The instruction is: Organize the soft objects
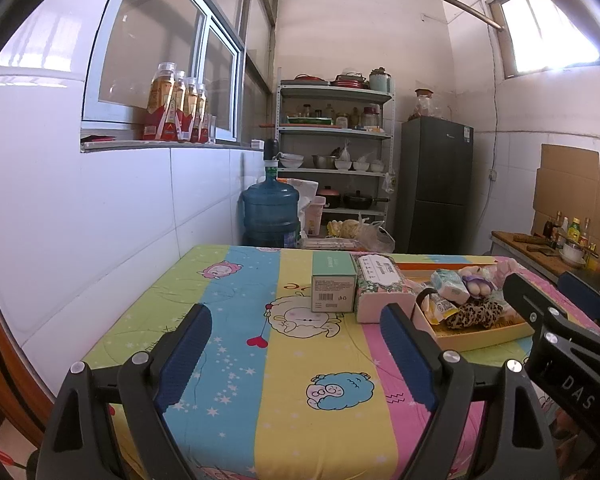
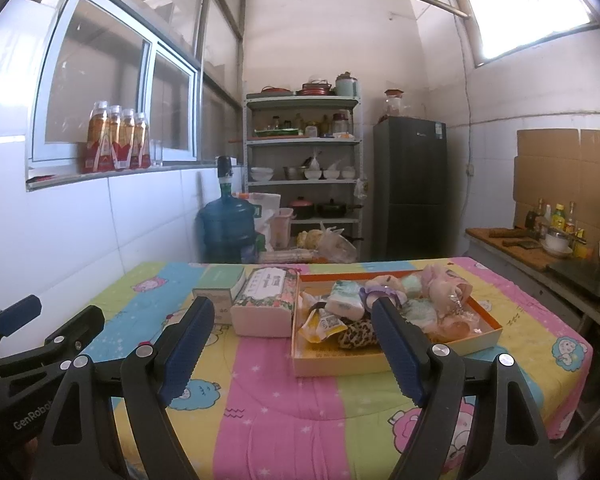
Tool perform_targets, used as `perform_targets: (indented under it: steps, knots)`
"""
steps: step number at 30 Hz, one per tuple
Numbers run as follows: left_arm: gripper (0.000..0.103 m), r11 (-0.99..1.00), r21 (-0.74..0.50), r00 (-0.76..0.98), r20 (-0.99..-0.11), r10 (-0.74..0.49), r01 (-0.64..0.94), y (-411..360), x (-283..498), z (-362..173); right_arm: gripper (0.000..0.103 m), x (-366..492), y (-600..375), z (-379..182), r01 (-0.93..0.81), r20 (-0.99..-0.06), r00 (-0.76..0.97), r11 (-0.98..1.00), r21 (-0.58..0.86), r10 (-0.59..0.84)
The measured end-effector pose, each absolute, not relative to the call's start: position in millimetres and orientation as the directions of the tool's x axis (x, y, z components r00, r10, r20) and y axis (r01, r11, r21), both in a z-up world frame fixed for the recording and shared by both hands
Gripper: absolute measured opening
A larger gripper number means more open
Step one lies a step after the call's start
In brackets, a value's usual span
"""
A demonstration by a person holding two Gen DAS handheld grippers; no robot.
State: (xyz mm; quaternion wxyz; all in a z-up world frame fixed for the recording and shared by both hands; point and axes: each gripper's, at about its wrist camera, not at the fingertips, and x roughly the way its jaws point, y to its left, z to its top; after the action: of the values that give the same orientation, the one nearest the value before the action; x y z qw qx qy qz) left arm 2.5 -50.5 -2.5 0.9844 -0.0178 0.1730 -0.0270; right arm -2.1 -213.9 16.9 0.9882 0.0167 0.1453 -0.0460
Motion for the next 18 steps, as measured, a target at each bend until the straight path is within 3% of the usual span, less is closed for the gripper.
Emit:
perform_targets:
  steps: [18]
  knots:
    - [0.086,0.998,-0.046,0.937,-0.345,-0.062,0.049,-51.3,3.5,-4.7,0.082,-1.4,-213.2,18.4,0.088,-0.288,0.954,0.996,0.015,-0.08]
